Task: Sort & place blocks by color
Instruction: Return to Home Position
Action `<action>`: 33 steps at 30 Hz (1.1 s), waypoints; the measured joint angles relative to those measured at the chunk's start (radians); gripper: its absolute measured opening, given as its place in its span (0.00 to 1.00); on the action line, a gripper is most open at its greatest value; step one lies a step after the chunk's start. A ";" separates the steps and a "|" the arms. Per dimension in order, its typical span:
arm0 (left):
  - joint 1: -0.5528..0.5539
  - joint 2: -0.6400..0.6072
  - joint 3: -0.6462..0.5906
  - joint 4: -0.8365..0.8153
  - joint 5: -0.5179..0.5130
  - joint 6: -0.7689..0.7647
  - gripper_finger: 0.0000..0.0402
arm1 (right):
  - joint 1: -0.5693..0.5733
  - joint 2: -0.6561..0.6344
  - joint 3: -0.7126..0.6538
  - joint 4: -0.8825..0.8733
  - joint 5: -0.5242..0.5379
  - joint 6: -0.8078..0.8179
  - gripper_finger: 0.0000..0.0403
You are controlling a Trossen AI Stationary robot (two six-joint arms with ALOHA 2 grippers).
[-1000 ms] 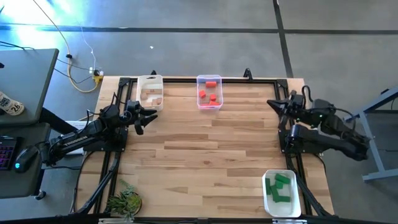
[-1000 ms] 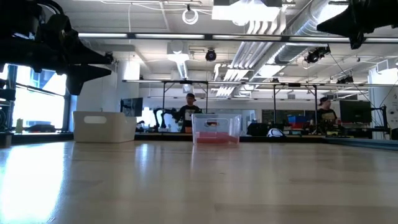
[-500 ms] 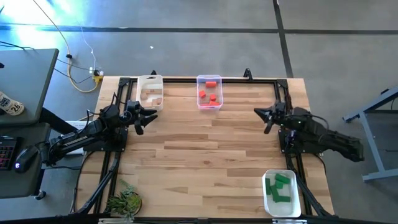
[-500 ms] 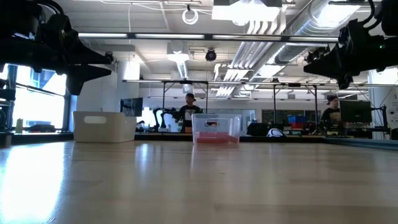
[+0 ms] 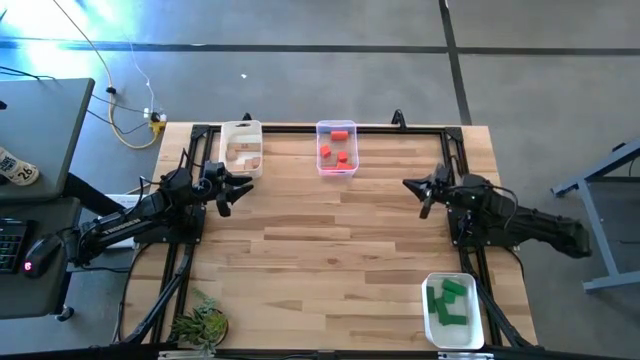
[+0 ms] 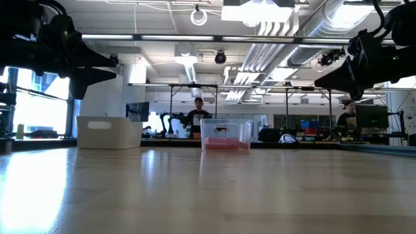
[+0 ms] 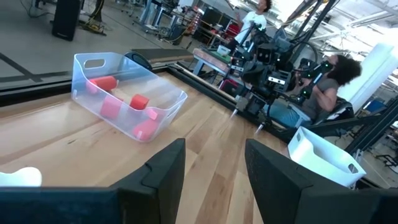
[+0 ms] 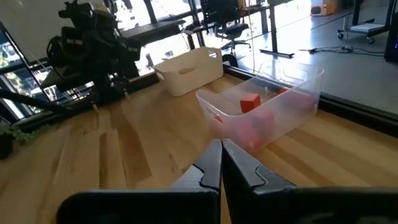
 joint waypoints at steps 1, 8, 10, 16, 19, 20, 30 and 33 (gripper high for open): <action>0.000 0.000 0.000 0.000 0.000 0.000 0.39 | 0.000 0.006 0.000 0.000 0.000 0.005 0.00; 0.000 0.000 0.000 0.000 0.000 0.000 0.39 | 0.000 0.014 0.000 -0.001 0.001 0.017 0.00; 0.000 0.000 0.000 0.000 0.000 0.000 0.39 | 0.000 0.013 0.000 -0.001 0.001 0.016 0.00; 0.000 0.000 0.000 0.000 0.000 0.000 0.39 | 0.000 0.014 0.000 -0.001 0.001 0.015 0.00; 0.000 0.000 0.000 0.000 0.000 0.000 0.39 | 0.000 0.013 0.000 -0.002 0.001 0.015 0.00; 0.000 0.000 0.000 0.000 0.000 0.000 0.39 | 0.000 0.013 0.000 -0.002 0.001 0.015 0.00; 0.000 0.000 0.000 0.000 0.001 0.000 0.39 | 0.000 0.014 0.000 -0.002 0.002 0.015 0.00; 0.000 0.000 0.000 0.000 0.001 0.000 0.39 | 0.000 0.014 0.000 -0.002 0.002 0.015 0.00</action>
